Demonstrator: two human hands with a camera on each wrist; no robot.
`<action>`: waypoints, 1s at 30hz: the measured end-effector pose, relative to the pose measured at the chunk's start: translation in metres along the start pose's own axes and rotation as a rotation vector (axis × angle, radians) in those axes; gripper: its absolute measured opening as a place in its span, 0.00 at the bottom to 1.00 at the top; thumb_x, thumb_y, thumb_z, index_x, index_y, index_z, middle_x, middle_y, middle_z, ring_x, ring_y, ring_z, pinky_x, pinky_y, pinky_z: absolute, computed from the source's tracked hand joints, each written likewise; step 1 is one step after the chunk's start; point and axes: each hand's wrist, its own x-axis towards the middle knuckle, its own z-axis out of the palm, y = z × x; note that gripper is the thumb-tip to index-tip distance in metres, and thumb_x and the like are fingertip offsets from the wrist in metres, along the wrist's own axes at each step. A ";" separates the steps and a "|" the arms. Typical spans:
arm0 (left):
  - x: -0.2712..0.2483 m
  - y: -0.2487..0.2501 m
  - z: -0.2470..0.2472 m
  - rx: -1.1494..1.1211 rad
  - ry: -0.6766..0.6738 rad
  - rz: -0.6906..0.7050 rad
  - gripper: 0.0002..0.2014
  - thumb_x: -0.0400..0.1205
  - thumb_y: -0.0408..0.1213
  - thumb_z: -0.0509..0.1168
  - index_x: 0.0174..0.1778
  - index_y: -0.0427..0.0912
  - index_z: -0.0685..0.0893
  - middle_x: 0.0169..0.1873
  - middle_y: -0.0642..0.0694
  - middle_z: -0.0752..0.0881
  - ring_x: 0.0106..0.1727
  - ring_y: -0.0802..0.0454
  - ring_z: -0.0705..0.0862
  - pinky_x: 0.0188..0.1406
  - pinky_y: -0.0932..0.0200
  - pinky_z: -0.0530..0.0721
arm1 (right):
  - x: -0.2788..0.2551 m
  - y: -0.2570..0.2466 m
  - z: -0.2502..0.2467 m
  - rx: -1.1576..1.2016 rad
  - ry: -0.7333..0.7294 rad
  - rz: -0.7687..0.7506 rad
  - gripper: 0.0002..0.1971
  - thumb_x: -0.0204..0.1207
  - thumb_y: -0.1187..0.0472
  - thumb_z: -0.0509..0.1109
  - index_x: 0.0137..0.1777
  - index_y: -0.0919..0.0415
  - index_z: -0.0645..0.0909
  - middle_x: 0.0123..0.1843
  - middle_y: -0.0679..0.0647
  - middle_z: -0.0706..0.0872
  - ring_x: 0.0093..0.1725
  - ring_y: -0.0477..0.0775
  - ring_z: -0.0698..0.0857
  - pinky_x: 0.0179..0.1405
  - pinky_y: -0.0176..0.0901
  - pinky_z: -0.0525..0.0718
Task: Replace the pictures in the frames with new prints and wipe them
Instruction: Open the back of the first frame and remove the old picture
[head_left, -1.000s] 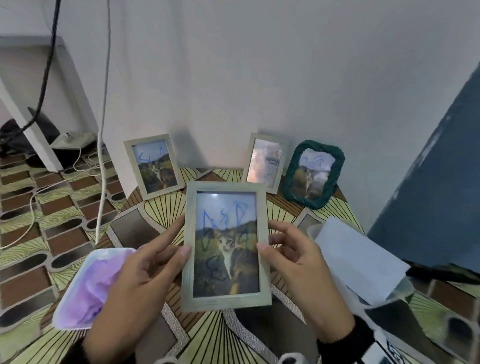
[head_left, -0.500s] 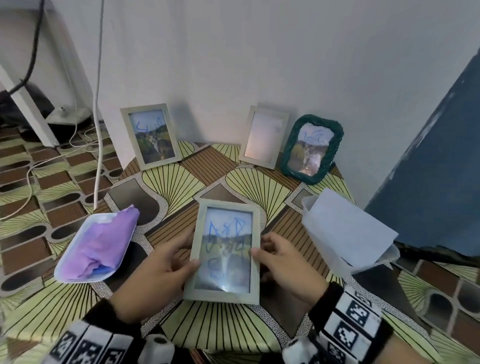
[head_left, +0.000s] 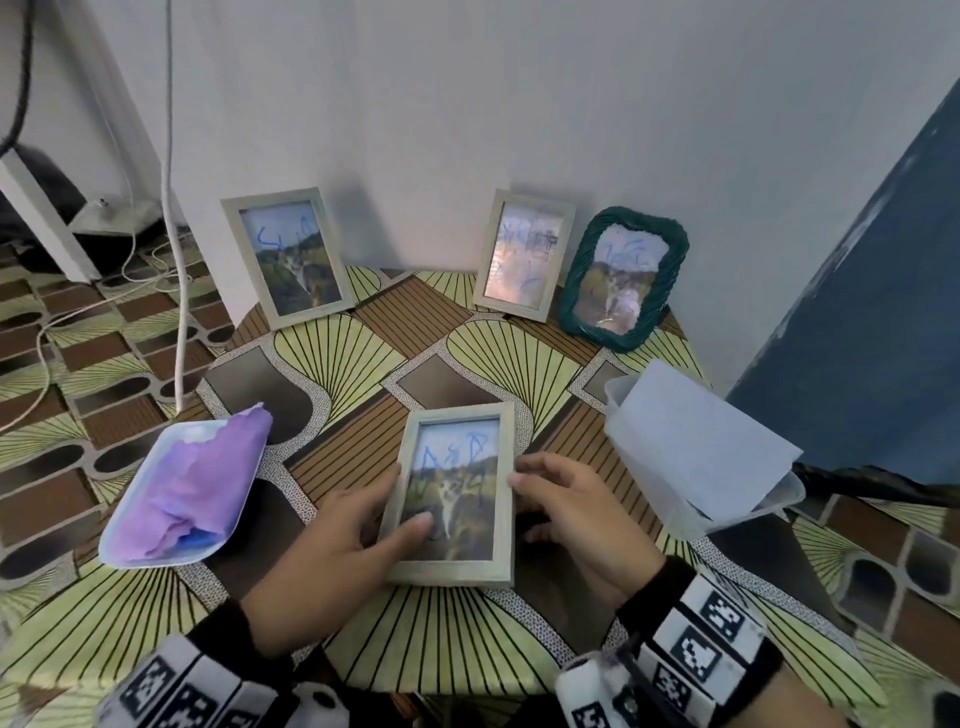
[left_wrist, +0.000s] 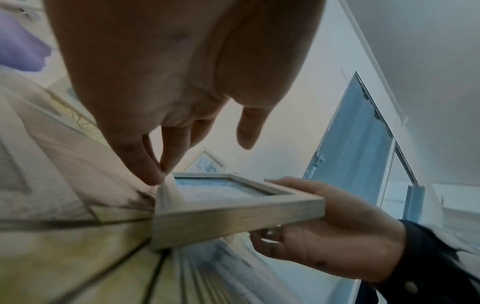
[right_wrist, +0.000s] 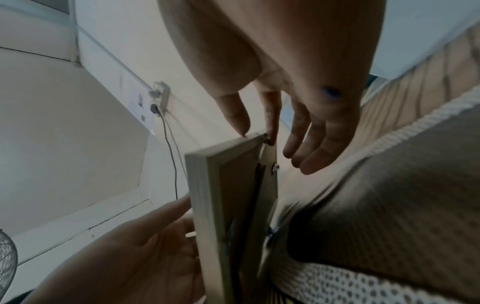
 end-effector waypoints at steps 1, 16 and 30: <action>0.002 0.004 0.001 -0.102 -0.015 0.008 0.13 0.84 0.44 0.64 0.65 0.58 0.82 0.58 0.59 0.89 0.65 0.58 0.84 0.62 0.63 0.82 | -0.002 -0.002 0.000 0.000 0.008 -0.039 0.07 0.83 0.59 0.67 0.57 0.54 0.85 0.54 0.52 0.91 0.52 0.51 0.89 0.45 0.49 0.86; 0.026 0.027 0.033 -0.579 -0.092 -0.030 0.24 0.82 0.58 0.64 0.74 0.56 0.77 0.64 0.50 0.87 0.65 0.53 0.85 0.57 0.61 0.85 | -0.016 -0.019 0.024 -0.157 -0.168 -0.266 0.20 0.84 0.43 0.60 0.75 0.39 0.75 0.70 0.39 0.83 0.70 0.40 0.80 0.74 0.49 0.75; 0.008 -0.022 -0.023 -0.054 -0.107 0.070 0.33 0.79 0.30 0.70 0.67 0.77 0.76 0.66 0.67 0.83 0.69 0.65 0.80 0.67 0.66 0.80 | -0.012 -0.014 0.014 -1.226 -0.456 -0.386 0.31 0.85 0.40 0.57 0.85 0.51 0.61 0.88 0.44 0.52 0.84 0.49 0.59 0.83 0.46 0.59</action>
